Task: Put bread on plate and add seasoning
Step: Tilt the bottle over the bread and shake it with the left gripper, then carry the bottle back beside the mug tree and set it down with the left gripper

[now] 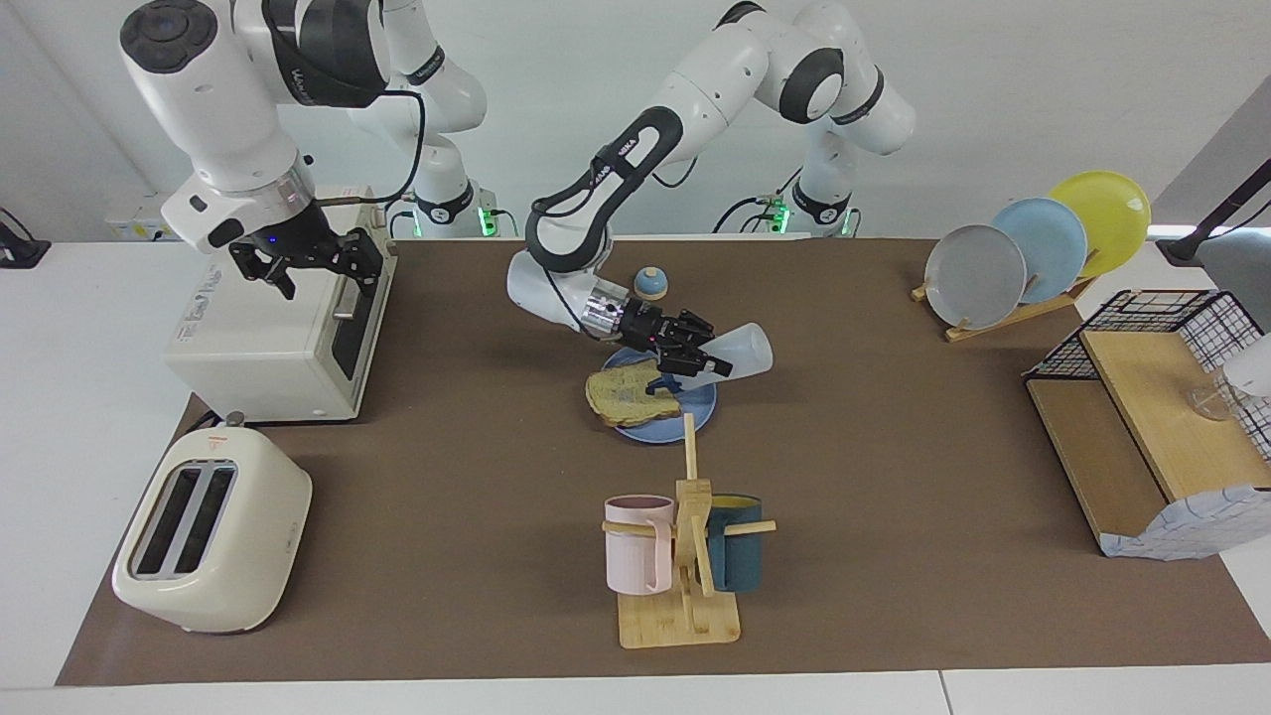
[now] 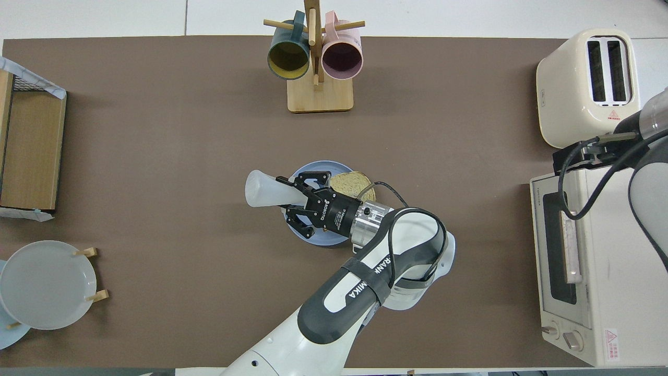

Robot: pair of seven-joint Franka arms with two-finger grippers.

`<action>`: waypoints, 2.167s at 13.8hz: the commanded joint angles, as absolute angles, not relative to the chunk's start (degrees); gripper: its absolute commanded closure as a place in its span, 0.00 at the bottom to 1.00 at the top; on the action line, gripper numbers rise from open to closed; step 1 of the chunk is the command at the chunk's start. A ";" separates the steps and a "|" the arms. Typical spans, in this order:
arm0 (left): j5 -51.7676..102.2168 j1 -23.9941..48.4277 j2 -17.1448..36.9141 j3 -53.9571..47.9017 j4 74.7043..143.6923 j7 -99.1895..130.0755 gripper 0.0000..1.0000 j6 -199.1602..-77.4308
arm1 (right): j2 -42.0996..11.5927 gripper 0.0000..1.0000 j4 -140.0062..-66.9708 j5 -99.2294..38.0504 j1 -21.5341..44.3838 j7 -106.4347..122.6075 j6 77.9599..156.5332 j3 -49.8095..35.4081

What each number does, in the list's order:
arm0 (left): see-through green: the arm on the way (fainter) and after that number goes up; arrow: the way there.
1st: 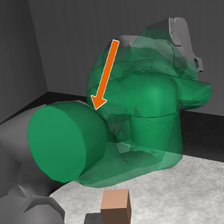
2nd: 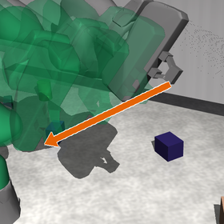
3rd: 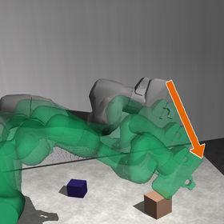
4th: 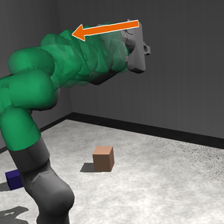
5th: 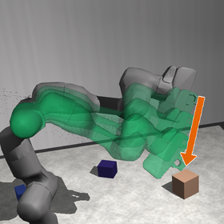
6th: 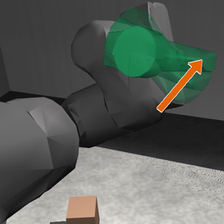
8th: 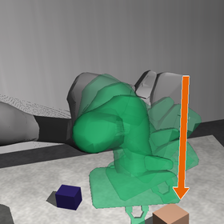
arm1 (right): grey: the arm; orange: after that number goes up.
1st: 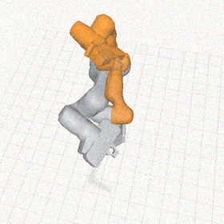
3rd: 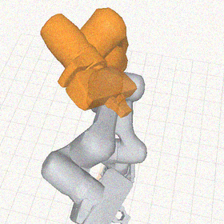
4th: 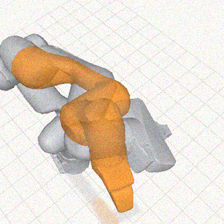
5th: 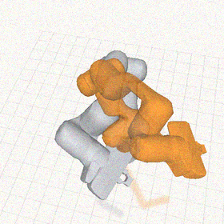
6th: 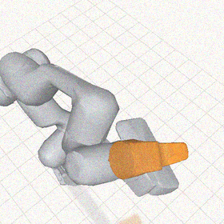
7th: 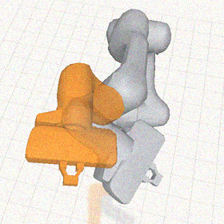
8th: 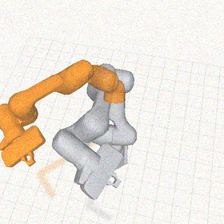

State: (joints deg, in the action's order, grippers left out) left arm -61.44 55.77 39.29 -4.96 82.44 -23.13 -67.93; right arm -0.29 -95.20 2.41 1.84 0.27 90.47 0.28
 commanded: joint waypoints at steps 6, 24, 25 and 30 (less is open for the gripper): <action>-32.50 28.44 8.91 -4.57 92.89 -15.21 1.00 -89.94 | 0.88 0.00 -96.42 3.25 1.23 1.67 90.62 -0.09; 1.32 8.70 21.26 -4.57 113.73 7.03 1.00 -186.92 | 0.88 0.00 -96.42 3.25 1.23 1.67 90.62 -0.09; 0.45 8.88 22.57 -4.48 113.56 5.55 1.00 -187.81 | 0.88 0.00 -96.42 3.25 1.23 1.67 90.62 -0.09; -1.85 9.75 28.47 -4.31 113.11 4.13 1.00 -195.37 | 0.88 0.00 -96.42 3.25 1.23 1.67 90.62 -0.09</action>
State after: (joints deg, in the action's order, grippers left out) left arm -0.93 8.60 25.44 -4.99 114.15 5.24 -191.03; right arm -0.29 -95.20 2.41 1.84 0.27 90.47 0.28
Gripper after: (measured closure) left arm 0.551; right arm 0.000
